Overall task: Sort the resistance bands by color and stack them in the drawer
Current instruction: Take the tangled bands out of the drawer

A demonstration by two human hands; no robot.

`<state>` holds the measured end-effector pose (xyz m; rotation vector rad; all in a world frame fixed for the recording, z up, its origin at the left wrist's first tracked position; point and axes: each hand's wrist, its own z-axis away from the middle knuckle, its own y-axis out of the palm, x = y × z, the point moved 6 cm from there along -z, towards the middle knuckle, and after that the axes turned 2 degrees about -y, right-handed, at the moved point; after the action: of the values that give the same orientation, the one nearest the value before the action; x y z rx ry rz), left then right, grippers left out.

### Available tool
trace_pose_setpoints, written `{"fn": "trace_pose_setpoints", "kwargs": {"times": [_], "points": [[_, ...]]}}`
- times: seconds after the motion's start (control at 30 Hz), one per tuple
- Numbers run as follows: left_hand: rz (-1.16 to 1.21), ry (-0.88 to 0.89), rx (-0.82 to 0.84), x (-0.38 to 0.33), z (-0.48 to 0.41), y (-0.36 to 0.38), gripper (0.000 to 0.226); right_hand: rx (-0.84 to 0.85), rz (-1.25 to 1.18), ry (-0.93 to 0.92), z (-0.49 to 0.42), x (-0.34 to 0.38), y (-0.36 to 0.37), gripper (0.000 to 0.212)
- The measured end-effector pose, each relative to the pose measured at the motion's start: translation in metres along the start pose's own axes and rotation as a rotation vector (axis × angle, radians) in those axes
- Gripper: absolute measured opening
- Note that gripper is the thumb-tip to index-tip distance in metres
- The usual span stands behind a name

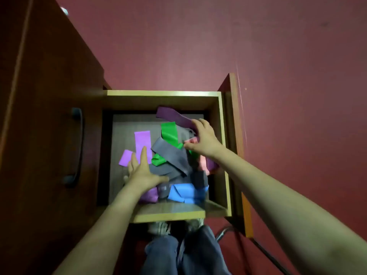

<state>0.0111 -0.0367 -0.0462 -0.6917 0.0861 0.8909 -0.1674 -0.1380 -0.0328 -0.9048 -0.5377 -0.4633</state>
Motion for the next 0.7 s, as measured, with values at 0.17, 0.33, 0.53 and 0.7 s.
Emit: {"fn": "trace_pose_setpoints", "kwargs": {"times": [0.17, 0.33, 0.53, 0.7], "points": [[-0.120, 0.050, -0.062, 0.012, -0.055, 0.008, 0.116, 0.056, 0.167, 0.103, -0.041, -0.040, 0.019, 0.107], [-0.098, 0.087, -0.222, 0.007, -0.090, 0.000, 0.098, 0.055, 0.078, 0.085, -0.060, -0.046, 0.025, 0.097], [-0.194, 0.188, -0.337, 0.009, -0.079, 0.000, 0.049, -0.096, 0.117, 0.103, -0.043, -0.052, 0.030, 0.047], [-0.100, 0.198, -0.323, 0.012, -0.075, -0.004, 0.055, -0.087, -0.054, 0.242, -0.031, -0.062, 0.034, 0.028]]}}
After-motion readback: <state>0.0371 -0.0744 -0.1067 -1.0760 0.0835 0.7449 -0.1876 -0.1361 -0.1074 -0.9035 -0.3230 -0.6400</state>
